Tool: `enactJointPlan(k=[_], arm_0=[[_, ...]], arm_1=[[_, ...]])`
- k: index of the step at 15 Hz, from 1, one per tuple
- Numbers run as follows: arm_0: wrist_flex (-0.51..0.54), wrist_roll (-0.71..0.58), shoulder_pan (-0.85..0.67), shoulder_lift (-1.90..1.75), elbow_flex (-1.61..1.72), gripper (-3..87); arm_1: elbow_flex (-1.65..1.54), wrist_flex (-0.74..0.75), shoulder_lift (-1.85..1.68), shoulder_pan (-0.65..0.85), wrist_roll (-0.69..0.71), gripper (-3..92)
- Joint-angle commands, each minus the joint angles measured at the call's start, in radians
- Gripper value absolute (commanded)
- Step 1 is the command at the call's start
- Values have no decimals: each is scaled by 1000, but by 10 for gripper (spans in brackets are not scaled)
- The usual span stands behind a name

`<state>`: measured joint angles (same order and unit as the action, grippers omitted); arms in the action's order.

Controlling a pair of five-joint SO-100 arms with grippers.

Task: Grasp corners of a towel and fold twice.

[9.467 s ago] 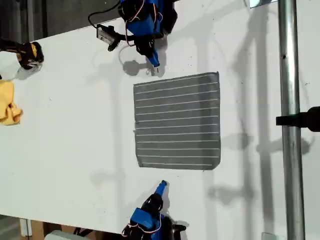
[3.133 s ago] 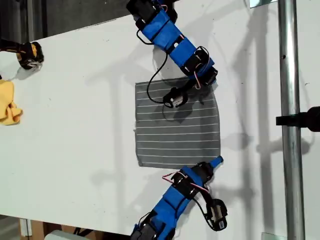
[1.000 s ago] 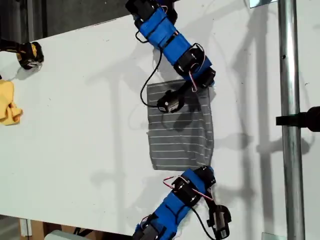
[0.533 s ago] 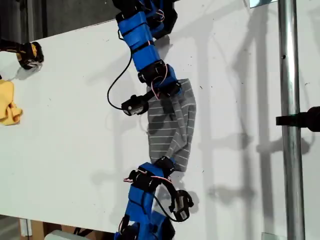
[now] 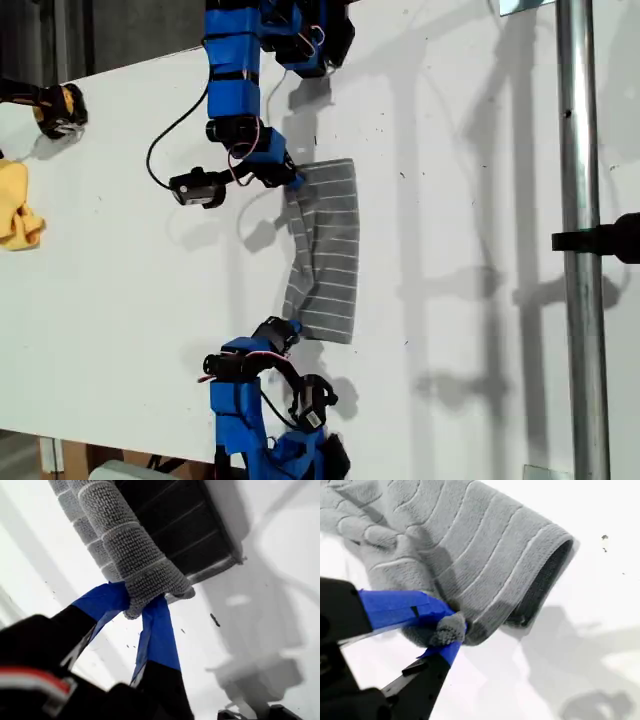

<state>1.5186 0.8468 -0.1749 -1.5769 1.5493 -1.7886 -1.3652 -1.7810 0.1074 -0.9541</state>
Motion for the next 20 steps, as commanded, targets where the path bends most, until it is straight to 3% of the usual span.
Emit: enactJointPlan(k=[1,9,15,20], arm_0=[[-20,-20,-61,-126,49,-12],[-67,-135,-249,-189,121,-12],[-152,74,-31,-238,293,-12],[-284,212,63,-215,426,-12]], arm_1=[[5,2,-92,95,63,-2],[8,48,-110,272,212,-2],[-158,83,-150,29,40,-2],[-337,135,-202,-31,-48,-2]])
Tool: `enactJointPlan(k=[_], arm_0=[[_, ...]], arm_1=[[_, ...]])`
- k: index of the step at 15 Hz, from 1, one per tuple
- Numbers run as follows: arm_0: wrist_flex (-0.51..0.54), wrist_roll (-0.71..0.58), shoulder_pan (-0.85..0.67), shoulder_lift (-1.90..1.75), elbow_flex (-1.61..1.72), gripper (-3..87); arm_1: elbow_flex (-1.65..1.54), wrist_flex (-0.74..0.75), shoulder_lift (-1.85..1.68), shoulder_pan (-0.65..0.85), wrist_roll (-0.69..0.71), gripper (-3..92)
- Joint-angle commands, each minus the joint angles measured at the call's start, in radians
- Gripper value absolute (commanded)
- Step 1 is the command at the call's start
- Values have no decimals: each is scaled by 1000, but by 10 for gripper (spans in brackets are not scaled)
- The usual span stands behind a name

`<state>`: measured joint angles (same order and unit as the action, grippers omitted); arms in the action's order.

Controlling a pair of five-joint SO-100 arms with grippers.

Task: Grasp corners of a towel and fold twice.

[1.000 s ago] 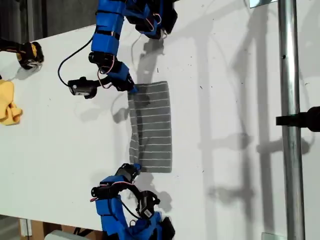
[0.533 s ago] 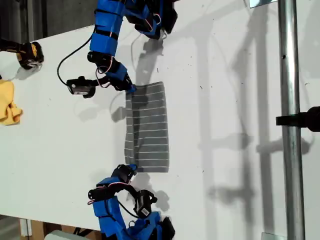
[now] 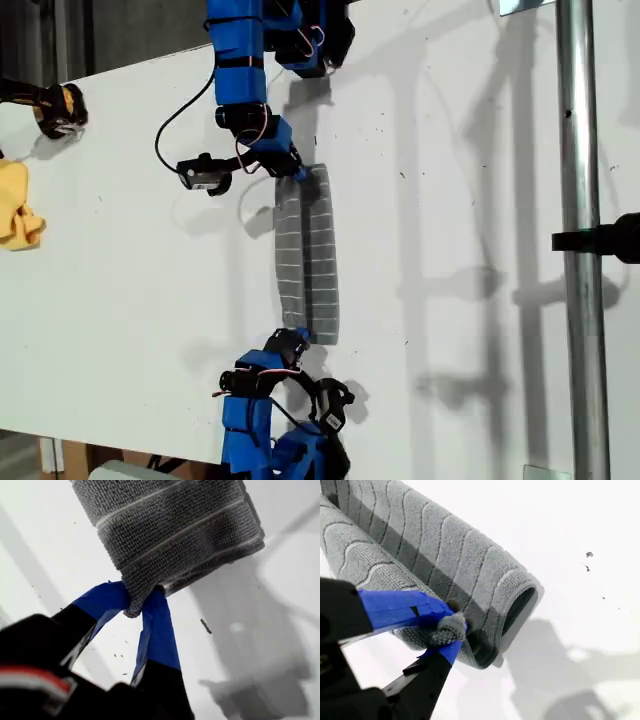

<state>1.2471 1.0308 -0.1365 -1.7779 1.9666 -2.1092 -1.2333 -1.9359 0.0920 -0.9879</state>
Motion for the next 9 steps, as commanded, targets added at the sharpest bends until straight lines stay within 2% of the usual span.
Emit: enactJointPlan(k=[1,6,9], arm_0=[[-23,49,38,5,12,-11],[-91,109,81,121,15,-11],[-95,137,91,176,8,-11]], arm_1=[[-43,6,-55,-18,-28,-2],[-170,109,-67,-52,-92,-2],[-209,163,-34,-60,-104,-2]])
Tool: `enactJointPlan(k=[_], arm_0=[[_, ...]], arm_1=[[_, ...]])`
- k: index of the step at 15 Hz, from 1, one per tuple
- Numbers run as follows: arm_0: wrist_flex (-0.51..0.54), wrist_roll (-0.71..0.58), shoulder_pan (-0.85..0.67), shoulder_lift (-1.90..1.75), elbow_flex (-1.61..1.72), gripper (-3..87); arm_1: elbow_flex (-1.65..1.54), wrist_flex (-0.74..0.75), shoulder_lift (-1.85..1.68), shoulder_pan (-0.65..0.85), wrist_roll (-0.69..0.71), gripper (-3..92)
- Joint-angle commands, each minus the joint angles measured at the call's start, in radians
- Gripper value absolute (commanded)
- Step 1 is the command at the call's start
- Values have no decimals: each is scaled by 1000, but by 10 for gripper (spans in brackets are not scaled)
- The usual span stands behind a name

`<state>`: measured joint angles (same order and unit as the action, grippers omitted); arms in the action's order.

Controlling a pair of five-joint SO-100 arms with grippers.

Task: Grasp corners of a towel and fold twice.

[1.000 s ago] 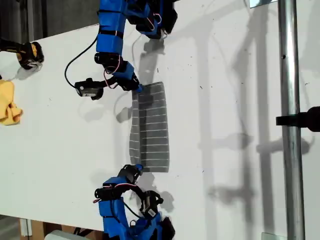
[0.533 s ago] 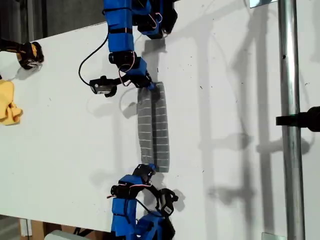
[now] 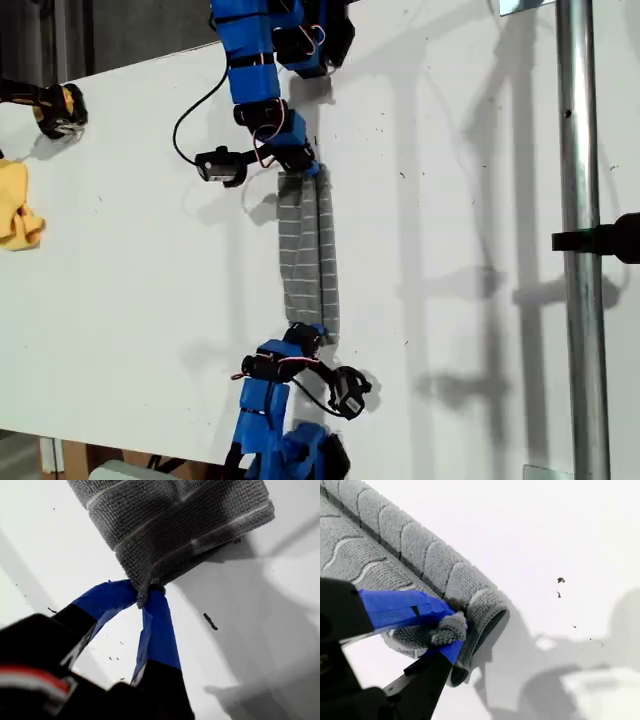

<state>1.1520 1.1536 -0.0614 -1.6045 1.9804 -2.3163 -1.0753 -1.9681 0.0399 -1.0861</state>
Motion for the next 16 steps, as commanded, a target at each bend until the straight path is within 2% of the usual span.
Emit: enactJointPlan(k=[1,6,8,10,12,14,16], arm_0=[[-3,26,18,14,-8,-10],[-3,72,75,72,-80,-1],[28,89,80,86,-137,73],[127,74,67,87,-233,212],[275,14,63,67,-357,305],[377,-28,60,-9,-416,343],[445,-35,43,-146,-388,339]], arm_1=[[-2,12,9,-8,-6,-2],[9,37,63,-51,-25,-2],[28,-2,9,-44,-29,29],[38,-67,-129,-23,-31,114],[38,-133,-227,-8,-29,137],[40,-166,-264,-5,-29,175],[41,-189,-331,3,-31,199]])
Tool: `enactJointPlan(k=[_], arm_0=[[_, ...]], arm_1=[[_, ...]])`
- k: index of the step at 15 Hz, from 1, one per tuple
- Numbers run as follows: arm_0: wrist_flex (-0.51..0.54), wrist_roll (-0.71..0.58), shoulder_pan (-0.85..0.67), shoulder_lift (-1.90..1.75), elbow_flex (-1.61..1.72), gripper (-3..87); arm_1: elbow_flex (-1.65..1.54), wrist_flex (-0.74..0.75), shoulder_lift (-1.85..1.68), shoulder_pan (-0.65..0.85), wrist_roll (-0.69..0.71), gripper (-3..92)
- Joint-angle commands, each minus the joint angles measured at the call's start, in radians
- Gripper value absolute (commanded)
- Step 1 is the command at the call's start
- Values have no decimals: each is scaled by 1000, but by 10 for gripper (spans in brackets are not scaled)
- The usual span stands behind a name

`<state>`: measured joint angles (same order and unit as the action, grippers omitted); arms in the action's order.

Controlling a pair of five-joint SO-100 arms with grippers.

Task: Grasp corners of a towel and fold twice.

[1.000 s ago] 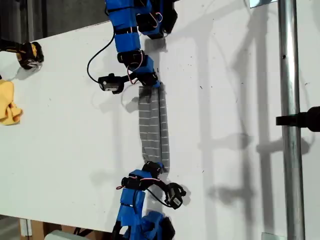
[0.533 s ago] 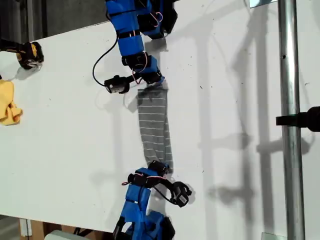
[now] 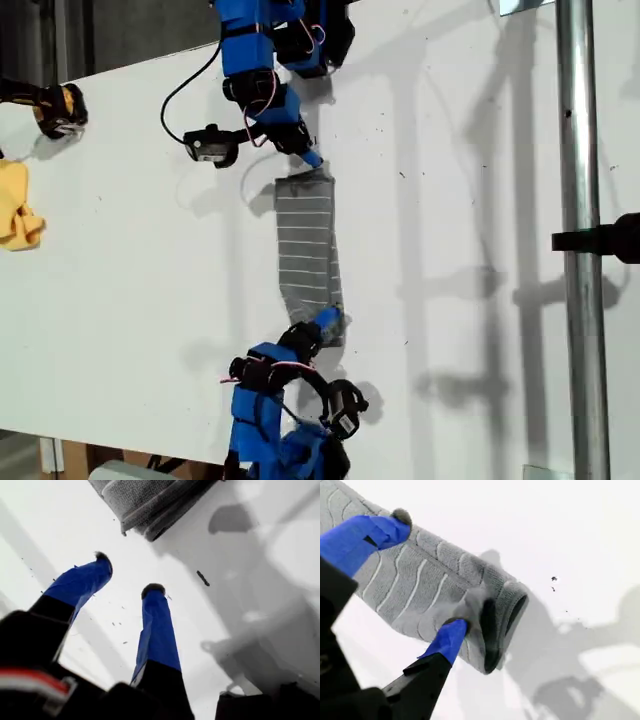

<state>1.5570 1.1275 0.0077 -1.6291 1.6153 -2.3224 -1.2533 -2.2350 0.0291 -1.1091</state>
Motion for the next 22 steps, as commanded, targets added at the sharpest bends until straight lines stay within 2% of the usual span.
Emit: enactJointPlan(k=[1,3,5,9,10,11,12,14,17,19,22], arm_0=[[44,-6,-41,-215,44,332],[-9,18,-74,-431,259,297],[-143,64,-74,-664,515,235],[-420,158,-2,-1264,1060,155],[-431,184,8,-1513,1203,130],[-371,186,-5,-1772,1324,99],[-319,209,-18,-1850,1379,66],[-313,227,-35,-1848,1450,55],[-313,233,-51,-1848,1463,54],[-307,232,-63,-1848,1463,53],[-295,242,-60,-1848,1460,51]], arm_1=[[37,-28,-133,28,-8,208],[-11,-87,-316,55,-26,230],[-115,-158,-577,58,-103,248],[-327,-232,-1058,-77,-333,249],[-357,-210,-1049,-91,-370,253],[-403,-210,-1055,-100,-437,259],[-434,-225,-1055,-109,-497,266],[-477,-238,-1057,-132,-569,279],[-442,-132,-959,-98,-535,337],[-249,-81,-506,-15,-442,379],[-20,97,97,117,-305,388]])
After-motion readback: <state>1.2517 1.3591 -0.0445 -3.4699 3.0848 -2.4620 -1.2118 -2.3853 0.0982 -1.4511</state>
